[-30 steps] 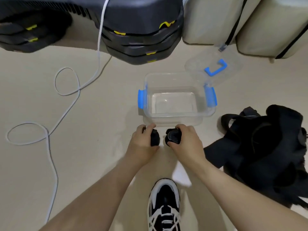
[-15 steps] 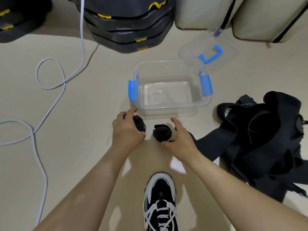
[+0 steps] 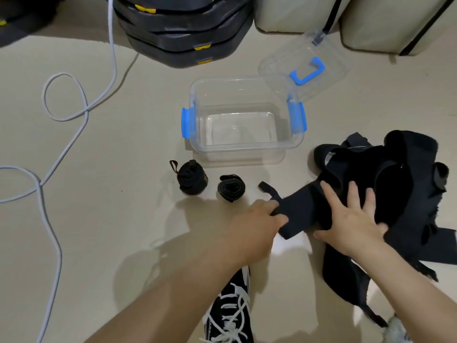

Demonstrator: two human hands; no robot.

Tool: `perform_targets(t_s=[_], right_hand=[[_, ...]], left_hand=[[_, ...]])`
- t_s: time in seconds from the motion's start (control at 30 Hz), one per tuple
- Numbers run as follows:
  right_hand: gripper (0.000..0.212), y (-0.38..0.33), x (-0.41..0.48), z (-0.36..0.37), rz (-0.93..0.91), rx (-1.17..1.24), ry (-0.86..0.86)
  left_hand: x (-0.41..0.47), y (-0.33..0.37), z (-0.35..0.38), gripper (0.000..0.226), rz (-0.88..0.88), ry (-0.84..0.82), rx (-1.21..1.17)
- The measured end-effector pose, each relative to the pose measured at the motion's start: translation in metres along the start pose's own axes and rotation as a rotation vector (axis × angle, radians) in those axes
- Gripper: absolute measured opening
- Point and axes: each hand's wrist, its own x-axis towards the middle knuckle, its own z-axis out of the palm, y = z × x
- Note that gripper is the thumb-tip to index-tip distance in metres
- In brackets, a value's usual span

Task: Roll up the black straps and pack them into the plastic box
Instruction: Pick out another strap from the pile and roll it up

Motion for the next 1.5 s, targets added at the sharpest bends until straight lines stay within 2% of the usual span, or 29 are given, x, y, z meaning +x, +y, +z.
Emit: perform_targets(t_s=[0.07,0.13,0.2,0.23,0.3,0.37,0.43,0.5,0.53,0.57,0.63,0.8,0.87,0.93,1.0,1.07,1.13,1.2,1.3,1.37,1.43,1.47,1.5], right_hand=[[0.112,0.006,0.000,0.014,-0.005,0.082,-0.060],[0.103,0.014,-0.001,0.028,-0.040,0.118,-0.042],[0.086,0.024,-0.001,0.037,-0.093,0.201,0.066],[0.080,0.029,-0.003,0.038,-0.098,0.292,0.126],[0.070,0.036,-0.007,0.034,-0.048,0.501,0.201],[0.058,0.040,-0.013,0.022,0.031,0.722,0.208],[0.046,0.045,-0.021,0.000,0.097,1.019,0.189],[0.042,0.053,-0.030,-0.032,0.124,1.241,0.161],[0.042,0.060,-0.035,-0.051,0.115,1.293,0.158],[0.041,0.068,-0.041,-0.070,0.095,1.323,0.166],[0.040,0.084,-0.059,-0.113,0.031,1.344,0.234],[0.045,0.124,-0.140,-0.242,-0.227,1.350,0.537],[0.043,0.138,-0.185,-0.286,-0.346,1.361,0.638],[0.040,0.153,-0.226,-0.313,-0.449,1.384,0.705],[0.041,0.169,-0.254,-0.319,-0.506,1.423,0.738],[0.046,0.181,-0.270,-0.311,-0.519,1.528,0.670],[0.050,0.188,-0.278,-0.299,-0.516,1.706,0.552],[0.050,0.194,-0.282,-0.291,-0.495,1.889,0.481],[0.049,0.198,-0.283,-0.290,-0.485,2.029,0.445],[0.046,0.193,-0.282,-0.290,-0.514,2.006,0.431],[0.044,0.184,-0.285,-0.289,-0.523,1.877,0.417],[0.041,0.181,-0.287,-0.288,-0.546,1.802,0.400],[0.039,0.180,-0.289,-0.289,-0.590,1.756,0.359]], left_hand=[[0.011,-0.001,0.022,0.066,-0.014,-0.137,0.017],[0.020,0.001,0.035,0.068,-0.041,-0.237,0.101],[0.028,0.002,0.047,0.058,-0.089,-0.172,0.135],[0.030,0.002,0.050,0.050,-0.148,-0.099,0.057],[0.033,0.005,0.047,0.041,-0.367,0.002,-0.281],[0.033,0.011,0.036,0.045,-0.565,-0.046,-0.655],[0.029,0.022,0.019,0.042,-0.615,-0.152,-0.888],[0.022,0.040,-0.002,0.014,-0.548,-0.180,-0.956],[0.019,0.052,-0.015,0.008,-0.509,-0.177,-0.945],[0.017,0.065,-0.028,0.016,-0.481,-0.154,-0.930],[0.011,0.095,-0.062,0.015,-0.419,-0.060,-0.903],[-0.005,0.181,-0.178,0.010,-0.188,0.184,-0.860],[-0.016,0.216,-0.219,0.018,-0.094,0.260,-0.840],[-0.030,0.249,-0.251,0.028,-0.009,0.323,-0.902],[-0.045,0.281,-0.274,0.024,0.074,0.379,-0.995],[-0.060,0.307,-0.290,0.023,0.137,0.415,-1.075],[-0.065,0.323,-0.298,0.024,0.162,0.451,-1.056],[-0.065,0.332,-0.298,0.028,0.127,0.487,-0.856],[-0.065,0.335,-0.281,0.061,0.016,0.523,-0.604],[-0.070,0.337,-0.270,0.063,0.096,0.460,-0.671],[-0.076,0.347,-0.265,0.068,0.187,0.276,-0.878],[-0.076,0.349,-0.263,0.076,0.239,0.254,-0.856],[-0.075,0.349,-0.261,0.079,0.252,0.308,-0.740]])
